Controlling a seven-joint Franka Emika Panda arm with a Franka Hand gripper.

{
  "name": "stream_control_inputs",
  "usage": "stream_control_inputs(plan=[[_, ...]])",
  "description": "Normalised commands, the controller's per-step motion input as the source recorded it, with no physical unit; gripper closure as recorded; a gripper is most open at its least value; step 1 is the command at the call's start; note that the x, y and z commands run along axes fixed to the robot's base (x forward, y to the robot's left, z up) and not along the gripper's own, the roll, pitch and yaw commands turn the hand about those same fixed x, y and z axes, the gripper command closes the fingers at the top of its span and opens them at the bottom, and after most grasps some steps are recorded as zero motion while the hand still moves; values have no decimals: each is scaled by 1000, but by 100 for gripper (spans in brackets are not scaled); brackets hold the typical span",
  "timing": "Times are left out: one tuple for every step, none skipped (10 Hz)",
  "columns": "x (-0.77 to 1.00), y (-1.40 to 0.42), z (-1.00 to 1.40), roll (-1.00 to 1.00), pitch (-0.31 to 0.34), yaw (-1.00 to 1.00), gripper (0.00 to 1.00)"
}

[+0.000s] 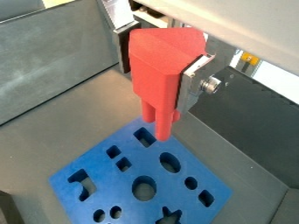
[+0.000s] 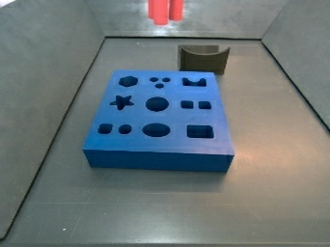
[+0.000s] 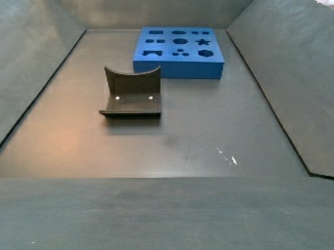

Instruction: Insert the 3 prong object.

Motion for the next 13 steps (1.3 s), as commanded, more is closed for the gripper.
stream_control_inputs(plan=[[0,0,0,-9,0,0,100],[0,14,-180,63,-27,126,100],[157,200,-426,203,-3,437,100],[154,254,-551,257,-29,540,100],[111,274,-623,254,-51,534,100],[97,340,-726,210,-77,517,100],[0,449,-820,109,-156,537,100],[0,557,-837,0,-199,469,100],[0,583,-834,0,-203,497,100],[-77,386,-714,77,-159,309,100],[0,291,-563,236,-34,183,100],[0,246,-517,306,0,117,100],[0,120,-466,374,0,0,100]])
